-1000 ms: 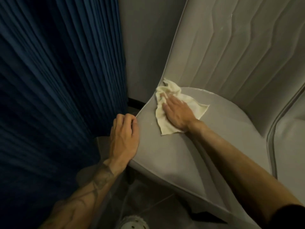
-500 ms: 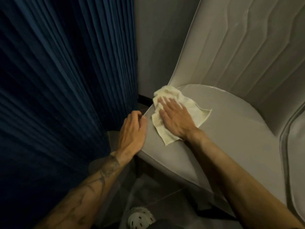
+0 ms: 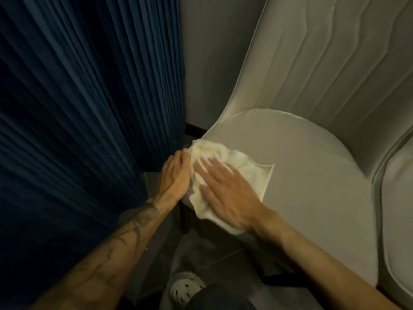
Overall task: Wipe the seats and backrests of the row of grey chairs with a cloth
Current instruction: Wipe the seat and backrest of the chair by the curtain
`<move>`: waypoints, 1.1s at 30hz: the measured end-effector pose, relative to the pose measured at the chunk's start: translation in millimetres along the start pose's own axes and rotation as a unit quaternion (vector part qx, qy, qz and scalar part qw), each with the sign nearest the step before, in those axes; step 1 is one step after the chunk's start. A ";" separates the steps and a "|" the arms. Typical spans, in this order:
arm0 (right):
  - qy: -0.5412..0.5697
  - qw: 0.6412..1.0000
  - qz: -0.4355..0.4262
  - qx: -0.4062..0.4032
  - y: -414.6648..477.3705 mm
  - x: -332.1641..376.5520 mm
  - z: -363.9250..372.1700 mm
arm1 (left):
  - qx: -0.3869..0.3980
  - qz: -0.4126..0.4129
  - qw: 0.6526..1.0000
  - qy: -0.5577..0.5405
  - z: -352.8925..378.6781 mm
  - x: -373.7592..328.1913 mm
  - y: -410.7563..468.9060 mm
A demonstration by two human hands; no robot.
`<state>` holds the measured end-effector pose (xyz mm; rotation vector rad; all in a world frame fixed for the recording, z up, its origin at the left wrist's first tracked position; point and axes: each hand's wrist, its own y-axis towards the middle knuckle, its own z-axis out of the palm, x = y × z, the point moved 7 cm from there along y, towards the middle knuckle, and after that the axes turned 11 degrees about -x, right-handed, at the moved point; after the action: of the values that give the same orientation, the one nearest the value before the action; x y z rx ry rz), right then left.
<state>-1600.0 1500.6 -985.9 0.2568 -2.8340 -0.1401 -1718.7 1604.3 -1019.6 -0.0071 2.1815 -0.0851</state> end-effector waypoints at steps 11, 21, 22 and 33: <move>-0.067 0.983 0.170 -0.026 -124.0 -76.8 -52.0 | -0.036 0.025 0.996 0.073 6.1 -18.3 7.5; -0.072 0.995 0.062 -0.002 -58.5 -34.9 -28.3 | -0.039 0.045 0.994 0.091 9.5 -16.1 8.6; -0.078 0.995 0.059 -0.010 -80.3 -40.8 -33.4 | -0.037 0.046 0.994 0.087 9.7 -16.0 8.3; -0.057 0.995 0.079 -0.023 29.8 -24.4 -10.4 | -0.053 0.026 0.995 0.080 8.1 -17.5 1.4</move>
<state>-1578.7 1533.7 -979.2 0.0152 -2.9452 -0.1930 -1702.0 1605.9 -1010.0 -0.0049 2.3425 0.0622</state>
